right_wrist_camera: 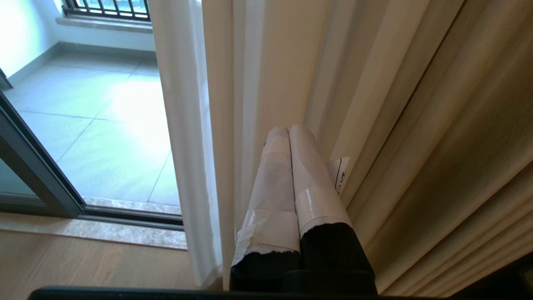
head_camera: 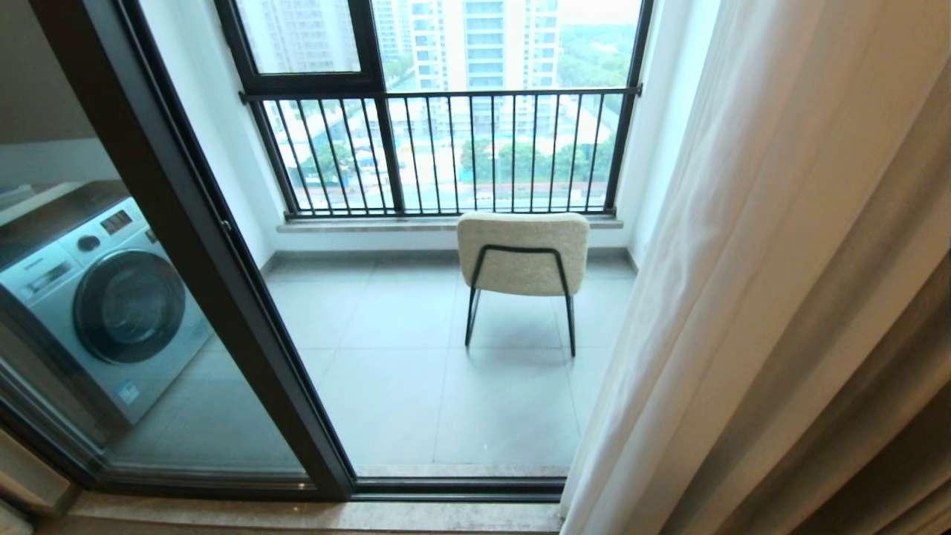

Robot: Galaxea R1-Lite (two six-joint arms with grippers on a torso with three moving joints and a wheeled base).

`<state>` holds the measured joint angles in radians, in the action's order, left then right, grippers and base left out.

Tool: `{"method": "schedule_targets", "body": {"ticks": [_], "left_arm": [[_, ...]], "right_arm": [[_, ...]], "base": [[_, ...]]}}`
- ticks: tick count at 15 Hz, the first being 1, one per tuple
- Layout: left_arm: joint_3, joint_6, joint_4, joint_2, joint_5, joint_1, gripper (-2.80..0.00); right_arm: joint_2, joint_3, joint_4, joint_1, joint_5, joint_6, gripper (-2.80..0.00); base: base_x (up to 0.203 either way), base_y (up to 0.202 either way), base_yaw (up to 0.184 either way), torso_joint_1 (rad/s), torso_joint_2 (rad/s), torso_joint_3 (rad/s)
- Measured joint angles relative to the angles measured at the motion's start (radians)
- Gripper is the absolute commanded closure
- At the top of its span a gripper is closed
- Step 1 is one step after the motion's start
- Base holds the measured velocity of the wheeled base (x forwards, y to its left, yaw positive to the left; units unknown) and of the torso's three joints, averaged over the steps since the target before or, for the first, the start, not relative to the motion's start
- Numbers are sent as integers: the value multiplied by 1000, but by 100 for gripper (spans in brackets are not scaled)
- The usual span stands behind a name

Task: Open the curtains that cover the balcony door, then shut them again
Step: Close the inner curtains on both sides

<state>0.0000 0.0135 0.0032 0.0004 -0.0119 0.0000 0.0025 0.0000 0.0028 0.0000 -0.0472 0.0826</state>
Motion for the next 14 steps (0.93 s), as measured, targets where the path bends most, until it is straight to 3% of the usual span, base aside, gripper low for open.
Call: {"method": "schedule_targets", "body": {"ticks": [8, 14], "left_arm": [[0, 0, 0, 0, 0, 0, 0], [0, 0, 0, 0, 0, 0, 0]], "right_arm": [[-3, 0, 0, 0, 1, -5, 0], [13, -7, -27, -1, 1, 37, 0]], "base": [[0, 0, 0, 0, 0, 0], [0, 0, 0, 0, 0, 0]]}}
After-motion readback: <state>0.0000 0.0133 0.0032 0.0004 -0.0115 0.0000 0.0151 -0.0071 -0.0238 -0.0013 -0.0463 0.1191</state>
